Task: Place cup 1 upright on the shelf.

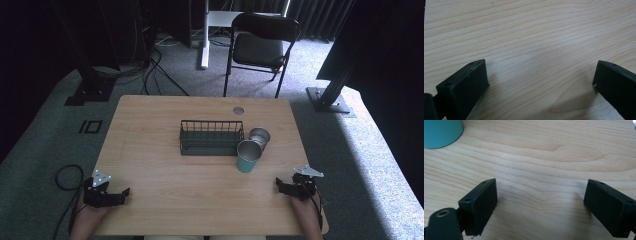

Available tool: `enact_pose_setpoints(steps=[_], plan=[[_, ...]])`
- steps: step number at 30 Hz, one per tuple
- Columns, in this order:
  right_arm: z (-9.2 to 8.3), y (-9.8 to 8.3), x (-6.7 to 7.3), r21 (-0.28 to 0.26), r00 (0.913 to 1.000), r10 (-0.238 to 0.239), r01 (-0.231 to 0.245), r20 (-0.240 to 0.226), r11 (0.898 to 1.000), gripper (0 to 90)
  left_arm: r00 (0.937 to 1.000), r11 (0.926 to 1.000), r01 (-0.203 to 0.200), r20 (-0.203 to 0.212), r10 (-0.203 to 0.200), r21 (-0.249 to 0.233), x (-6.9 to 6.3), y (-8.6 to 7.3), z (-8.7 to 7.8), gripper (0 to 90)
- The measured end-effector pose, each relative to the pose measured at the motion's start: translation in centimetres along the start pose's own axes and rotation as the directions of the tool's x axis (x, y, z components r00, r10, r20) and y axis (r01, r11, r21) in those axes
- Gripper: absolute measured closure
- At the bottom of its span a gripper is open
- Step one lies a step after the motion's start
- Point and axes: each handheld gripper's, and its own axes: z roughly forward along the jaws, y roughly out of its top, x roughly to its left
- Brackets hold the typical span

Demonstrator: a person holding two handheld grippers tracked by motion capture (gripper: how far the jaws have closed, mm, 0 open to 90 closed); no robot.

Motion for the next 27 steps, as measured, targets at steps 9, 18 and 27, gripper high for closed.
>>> enact_pose_setpoints(steps=[9,18,27], plan=[[0.0,0.0,0.02,0.0,1.0,0.0,0.0,0.0,1.0,11.3,1.0,1.0,0.003,-0.003,-0.003,0.0,0.0,0.0,-0.01,0.5],[0.0,0.0,0.02,0.0,1.0,-0.001,0.001,0.0,1.0,11.2,1.0,1.0,-0.007,0.005,0.007,0.002,0.15,-0.02,-0.06,0.6],[0.0,0.01,0.03,0.0,1.0,0.0,0.0,0.0,1.0,11.2,0.9982,0.999,-0.03,0.052,0.032,-0.035,-0.12,0.43,-0.34,0.6]])
